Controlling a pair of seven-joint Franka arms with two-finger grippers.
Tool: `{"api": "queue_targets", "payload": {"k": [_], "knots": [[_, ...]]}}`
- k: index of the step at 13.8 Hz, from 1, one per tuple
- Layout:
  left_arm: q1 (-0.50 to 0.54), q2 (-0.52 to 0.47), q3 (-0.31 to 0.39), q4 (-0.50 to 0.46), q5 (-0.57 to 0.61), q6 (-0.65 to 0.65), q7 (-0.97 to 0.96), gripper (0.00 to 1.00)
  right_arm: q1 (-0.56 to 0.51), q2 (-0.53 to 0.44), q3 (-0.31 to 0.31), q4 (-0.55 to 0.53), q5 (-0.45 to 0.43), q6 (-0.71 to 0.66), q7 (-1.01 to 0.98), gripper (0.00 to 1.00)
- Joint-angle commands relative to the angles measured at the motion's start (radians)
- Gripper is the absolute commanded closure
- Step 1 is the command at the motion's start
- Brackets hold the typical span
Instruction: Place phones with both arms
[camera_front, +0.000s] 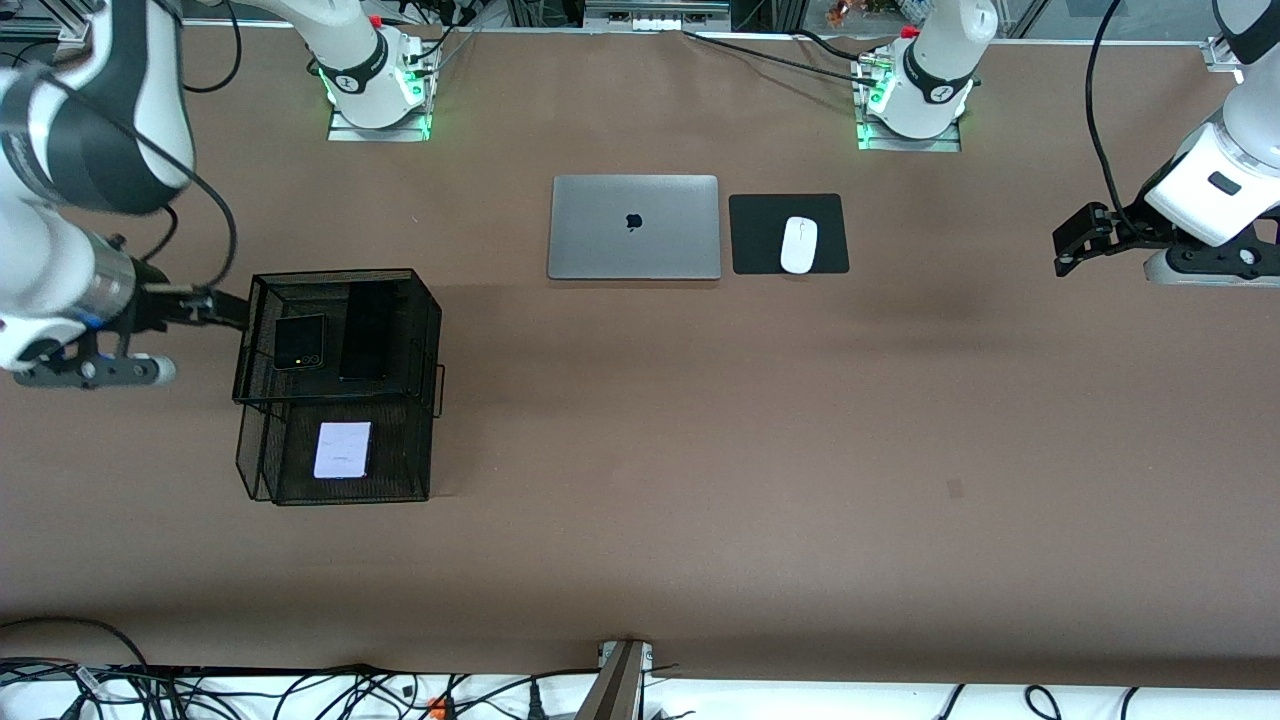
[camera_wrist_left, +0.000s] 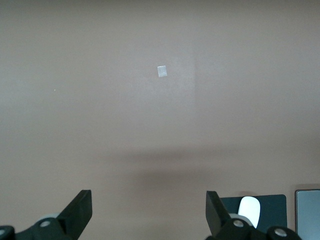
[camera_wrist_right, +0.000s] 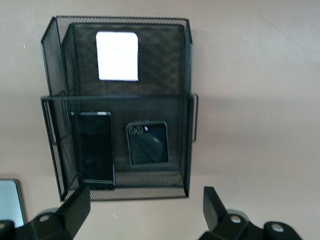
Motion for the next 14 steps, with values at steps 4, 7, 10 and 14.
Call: {"api": "queue_targets", "payload": {"k": [4, 7, 10, 14], "knots": [[0.003, 0.01, -0.002, 0.03, -0.018, -0.034, 0.021, 0.0, -0.446, -0.209, 0.395, -0.14, -0.082, -0.014, 0.011, 0.0], [0.003, 0.01, -0.002, 0.03, -0.018, -0.034, 0.023, 0.0, -0.516, -0.214, 0.474, -0.12, -0.085, -0.04, 0.01, 0.0], [0.002, 0.015, -0.007, 0.045, 0.002, -0.034, 0.023, 0.0, -0.515, -0.208, 0.474, -0.089, -0.085, -0.054, 0.005, 0.0], [-0.005, 0.017, -0.008, 0.049, 0.013, -0.034, 0.023, 0.0, -0.515, -0.202, 0.474, -0.086, -0.082, -0.071, 0.021, 0.0]]}}
